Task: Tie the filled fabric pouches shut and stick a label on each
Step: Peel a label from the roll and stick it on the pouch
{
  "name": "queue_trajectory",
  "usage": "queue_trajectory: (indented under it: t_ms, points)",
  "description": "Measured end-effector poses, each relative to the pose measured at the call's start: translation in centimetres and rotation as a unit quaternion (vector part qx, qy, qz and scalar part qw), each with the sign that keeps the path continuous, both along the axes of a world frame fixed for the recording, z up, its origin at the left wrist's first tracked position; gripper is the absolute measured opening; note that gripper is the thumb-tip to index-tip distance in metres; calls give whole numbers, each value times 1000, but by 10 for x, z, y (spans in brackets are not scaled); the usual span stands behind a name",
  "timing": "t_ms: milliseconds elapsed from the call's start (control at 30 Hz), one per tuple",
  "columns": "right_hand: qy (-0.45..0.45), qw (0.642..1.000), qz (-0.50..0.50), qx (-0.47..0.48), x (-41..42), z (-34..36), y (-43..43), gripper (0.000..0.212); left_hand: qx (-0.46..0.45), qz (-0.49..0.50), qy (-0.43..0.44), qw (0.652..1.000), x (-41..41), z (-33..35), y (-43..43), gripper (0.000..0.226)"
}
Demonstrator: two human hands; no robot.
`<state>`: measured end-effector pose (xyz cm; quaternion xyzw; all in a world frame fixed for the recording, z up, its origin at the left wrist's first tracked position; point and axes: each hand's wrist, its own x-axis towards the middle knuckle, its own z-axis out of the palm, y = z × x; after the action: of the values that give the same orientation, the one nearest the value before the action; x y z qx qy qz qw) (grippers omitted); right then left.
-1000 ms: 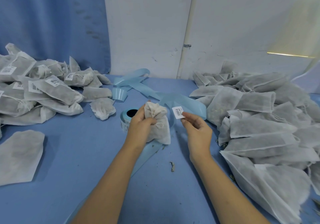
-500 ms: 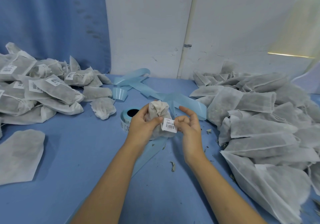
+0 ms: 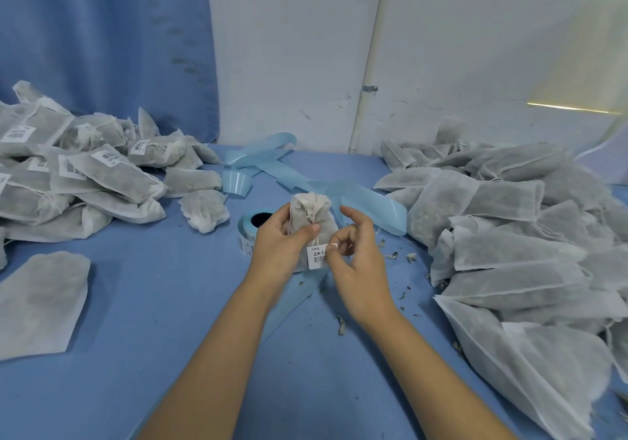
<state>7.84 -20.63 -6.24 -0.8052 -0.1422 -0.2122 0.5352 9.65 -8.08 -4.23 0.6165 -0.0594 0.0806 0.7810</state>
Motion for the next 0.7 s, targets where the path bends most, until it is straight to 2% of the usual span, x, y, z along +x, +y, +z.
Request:
queue_trajectory:
  t_ms: [300,400,500,600,700]
  points:
    - [-12,995,-49,-91,3,-3,0,73,-27,1,3,1000,2,-2,0,32]
    - [3,994,-60,-89,3,-2,1,76,-15,0,-3,1000,2,-1,0,30]
    - [15,996,-63,-56,2,-1,1,81,-24,-2,5,1000,1,0,1,26]
    - [72,997,-27,20,1,4,1,77,-89,-47,43,994,-1,3,2,17]
    - [141,980,12,138,1,13,3,64,-164,-136,54,976,-1,5,3,45]
